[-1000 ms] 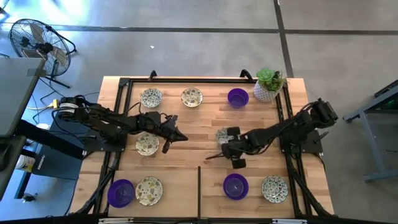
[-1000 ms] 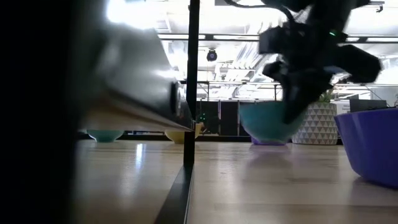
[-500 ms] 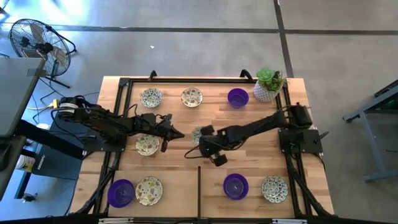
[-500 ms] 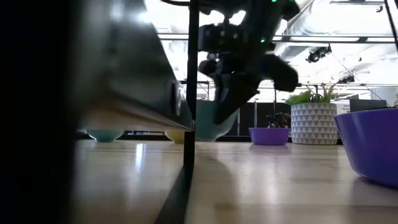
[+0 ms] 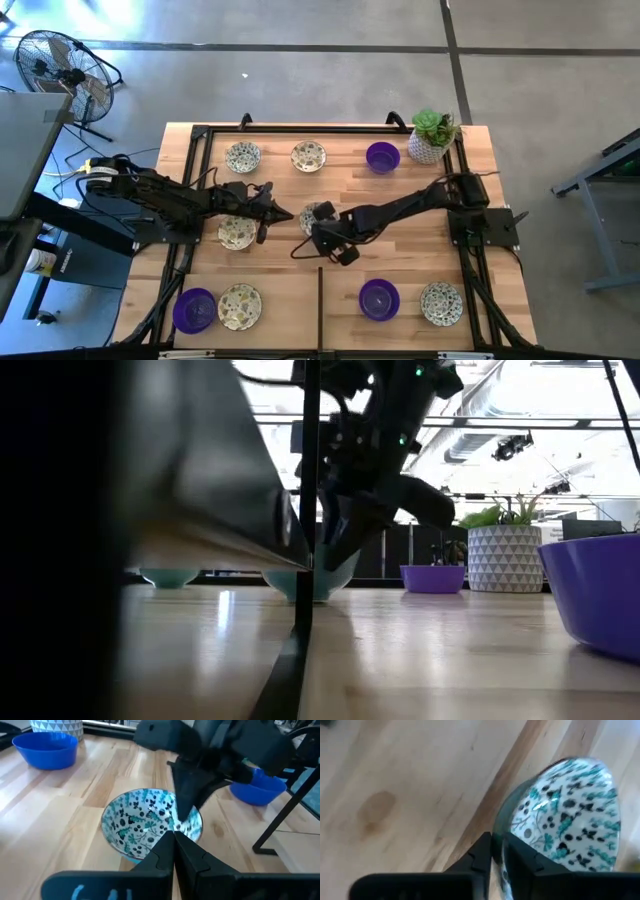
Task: Pick & Place Mini bowls
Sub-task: Put the middle blue patterned bowl on the shelf
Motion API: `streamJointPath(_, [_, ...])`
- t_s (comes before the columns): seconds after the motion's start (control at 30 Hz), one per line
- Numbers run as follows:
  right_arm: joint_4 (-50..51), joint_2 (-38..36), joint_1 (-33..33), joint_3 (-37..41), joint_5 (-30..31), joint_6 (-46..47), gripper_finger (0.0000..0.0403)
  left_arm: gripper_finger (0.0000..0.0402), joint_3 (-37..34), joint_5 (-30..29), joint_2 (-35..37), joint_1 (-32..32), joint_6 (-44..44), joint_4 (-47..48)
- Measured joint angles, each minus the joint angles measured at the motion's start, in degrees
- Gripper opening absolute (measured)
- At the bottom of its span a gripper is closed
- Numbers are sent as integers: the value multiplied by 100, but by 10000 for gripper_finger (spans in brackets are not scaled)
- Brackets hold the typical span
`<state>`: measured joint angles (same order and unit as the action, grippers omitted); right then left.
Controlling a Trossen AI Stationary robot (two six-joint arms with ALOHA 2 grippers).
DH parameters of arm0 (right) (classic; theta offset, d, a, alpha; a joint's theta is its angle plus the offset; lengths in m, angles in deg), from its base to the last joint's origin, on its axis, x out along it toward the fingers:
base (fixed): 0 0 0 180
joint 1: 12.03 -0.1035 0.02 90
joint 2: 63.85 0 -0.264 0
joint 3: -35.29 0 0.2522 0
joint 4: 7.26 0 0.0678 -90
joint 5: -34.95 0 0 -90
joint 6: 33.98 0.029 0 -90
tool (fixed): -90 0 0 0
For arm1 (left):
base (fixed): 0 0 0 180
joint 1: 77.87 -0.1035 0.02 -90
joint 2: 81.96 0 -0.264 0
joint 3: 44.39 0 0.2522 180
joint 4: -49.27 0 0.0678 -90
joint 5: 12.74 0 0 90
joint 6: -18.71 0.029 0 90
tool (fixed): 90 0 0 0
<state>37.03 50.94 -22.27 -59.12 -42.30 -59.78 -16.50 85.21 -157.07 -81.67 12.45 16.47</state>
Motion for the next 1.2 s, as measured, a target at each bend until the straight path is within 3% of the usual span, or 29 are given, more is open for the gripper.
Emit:
streamJointPath(0.2, [-32, -373, -319, 0, 743, 364, 117, 2, 49, 6, 0, 4, -2, 77])
streamJointPath(0.33, [139, -710, -411, 81, 727, 915, 151, 2, 361, 190, 0, 4, -3, 588])
streamJointPath(0.43, [53, -1128, -420, 601, 641, 1296, 151, 2, 711, 378, 0, 7, 18, 1124])
streamJointPath(0.6, [-797, -2266, -388, 2147, 822, 1879, 110, 2, 1392, 435, 0, 47, 326, 2419])
streamJointPath(0.87, [-4419, -4180, -368, 5060, 867, 2962, 11, 2, 2364, 390, 0, 131, 895, 4404])
streamJointPath(1.07, [-7371, -4635, -366, 6889, 1116, 3361, 14, 4, 2871, 243, 0, 131, 903, 5348])
streamJointPath(1.2, [-8634, -4641, -368, 7642, 1118, 3485, 10, 25, 3223, 126, -2, 162, 748, 6106])
